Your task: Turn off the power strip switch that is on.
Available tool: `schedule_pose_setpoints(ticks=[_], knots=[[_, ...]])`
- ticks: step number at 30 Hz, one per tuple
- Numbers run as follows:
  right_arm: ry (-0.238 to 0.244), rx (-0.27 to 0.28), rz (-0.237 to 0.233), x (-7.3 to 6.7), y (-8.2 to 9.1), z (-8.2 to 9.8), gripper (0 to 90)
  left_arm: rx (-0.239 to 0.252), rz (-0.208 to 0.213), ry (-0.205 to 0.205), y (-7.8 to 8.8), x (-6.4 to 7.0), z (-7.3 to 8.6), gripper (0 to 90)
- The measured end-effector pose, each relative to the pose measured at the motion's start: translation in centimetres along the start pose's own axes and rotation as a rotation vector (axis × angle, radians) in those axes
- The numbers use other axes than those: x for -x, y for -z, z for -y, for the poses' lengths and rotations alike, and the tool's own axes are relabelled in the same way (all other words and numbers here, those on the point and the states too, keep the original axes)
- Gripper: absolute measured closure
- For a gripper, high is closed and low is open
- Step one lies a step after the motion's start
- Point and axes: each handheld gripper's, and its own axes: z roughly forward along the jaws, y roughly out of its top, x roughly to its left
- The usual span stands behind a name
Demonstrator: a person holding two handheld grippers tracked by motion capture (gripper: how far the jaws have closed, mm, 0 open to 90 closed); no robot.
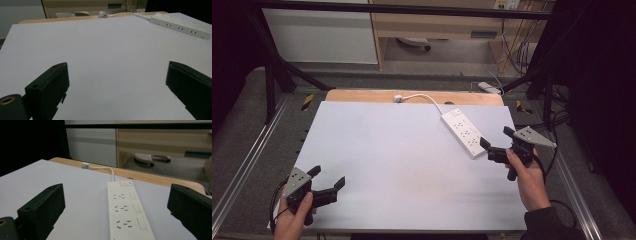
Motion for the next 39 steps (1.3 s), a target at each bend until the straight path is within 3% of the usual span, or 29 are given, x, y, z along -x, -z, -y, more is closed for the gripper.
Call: schedule_pose_setpoints(ticks=[12,22,33,39], knots=[[-0.001,0.032,0.044,0.9,3.1,1.3,3.6,0.004,-0.003,-0.002,0.1,0.0,0.0,4.7],[0.000,0.045,0.052,1.2,5.3,2.8,2.8,0.002,0.001,-0.002,0.0,0.1,0.0,4.7],[0.027,0.036,0.026,0.4,6.0,4.7,2.5,-0.010,0.021,-0.014,-0.4,0.3,0.0,4.7],[-0.013,0.010,0.006,0.1,5.8,7.1,2.4,-0.019,0.018,-0.005,-0.5,0.2,0.1,4.7]])
